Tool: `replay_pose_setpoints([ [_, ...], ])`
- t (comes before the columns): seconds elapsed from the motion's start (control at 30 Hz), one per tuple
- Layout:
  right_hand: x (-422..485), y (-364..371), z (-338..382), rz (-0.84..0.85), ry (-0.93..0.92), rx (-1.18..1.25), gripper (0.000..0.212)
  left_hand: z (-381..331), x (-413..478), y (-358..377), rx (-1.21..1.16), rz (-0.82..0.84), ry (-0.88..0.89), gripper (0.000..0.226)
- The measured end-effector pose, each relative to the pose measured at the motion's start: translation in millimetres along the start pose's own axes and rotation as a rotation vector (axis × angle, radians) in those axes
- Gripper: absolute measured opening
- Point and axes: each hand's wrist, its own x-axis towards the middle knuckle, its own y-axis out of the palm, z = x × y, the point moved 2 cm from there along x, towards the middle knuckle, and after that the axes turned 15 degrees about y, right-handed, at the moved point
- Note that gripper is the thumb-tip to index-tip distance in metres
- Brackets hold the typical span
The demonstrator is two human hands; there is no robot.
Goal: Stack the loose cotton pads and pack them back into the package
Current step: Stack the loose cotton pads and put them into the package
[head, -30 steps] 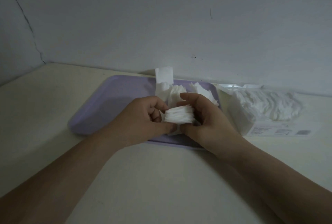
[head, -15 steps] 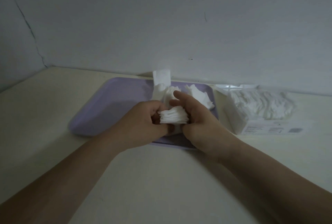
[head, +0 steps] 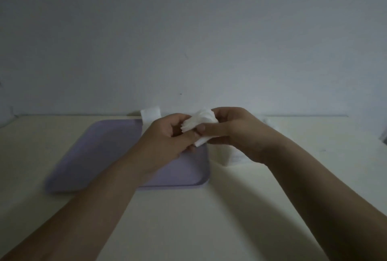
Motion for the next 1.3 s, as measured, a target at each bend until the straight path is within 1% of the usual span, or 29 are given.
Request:
replay_pose_setpoints([
  [0.07, -9, -17, -8, -0.066, 0.039, 0.025, 0.027, 3, 8, 20, -0.018, 0.016, -0.022, 0.021],
  [0.13, -16, -29, -17, -0.175, 0.065, 0.051, 0.029, 7, 16, 39, -0.048, -0.002, -0.057, 0.02],
  [0.2, -22, -40, -24, -0.303, 0.058, 0.08, 0.024, 11, 26, 58, -0.039, -0.011, -0.079, 0.021],
  [0.27, -26, -53, -26, -0.475, 0.032, 0.058, 0.02, 16, 33, 72, 0.033, -0.033, -0.081, 0.026],
  [0.33, -29, -66, -24, -0.591, 0.019, 0.014, 0.023, 22, 36, 80, 0.186, -0.031, -0.047, 0.028],
  [0.37, -31, -72, -22, -0.605, 0.029, -0.008, 0.024, 24, 35, 83, 0.252, -0.009, -0.028, 0.026],
  [0.43, -32, -81, -20, -0.562, 0.078, -0.064, 0.028, 28, 32, 88, 0.299, 0.027, -0.004, 0.018],
  [0.53, -29, -85, -21, -0.458, 0.161, -0.186, 0.031, 34, 31, 87, 0.337, 0.01, 0.035, 0.013],
  [0.6, -25, -84, -22, -0.446, 0.191, -0.263, 0.032, 37, 32, 86, 0.349, -0.002, 0.033, 0.013],
  [0.7, -17, -82, -21, -0.447, 0.231, -0.282, 0.032, 40, 34, 87, 0.345, -0.011, 0.023, 0.011],
  [0.83, -7, -76, -24, -0.402, 0.314, -0.307, 0.035, 41, 38, 86, 0.334, -0.039, 0.014, 0.009],
  [0.9, -4, -78, -25, -0.412, 0.321, -0.225, 0.031, 42, 40, 82, 0.347, -0.084, 0.025, 0.009],
  [0.97, -5, -84, -27, -0.439, 0.288, -0.116, 0.023, 44, 41, 75, 0.348, -0.127, 0.016, 0.015],
  [1.03, -8, -88, -29, -0.49, 0.252, -0.103, 0.021, 47, 39, 70, 0.374, -0.119, -0.003, 0.016],
  [1.17, -8, -94, -30, -0.616, 0.179, -0.198, 0.034, 54, 38, 71, 0.395, -0.077, -0.023, 0.011],
  [1.23, -8, -95, -25, -0.609, 0.21, -0.341, 0.031, 54, 39, 73, 0.406, -0.096, -0.019, 0.005],
  [1.3, -7, -93, -22, -0.571, 0.256, -0.461, 0.027, 53, 39, 75, 0.412, -0.112, -0.006, 0.006],
])
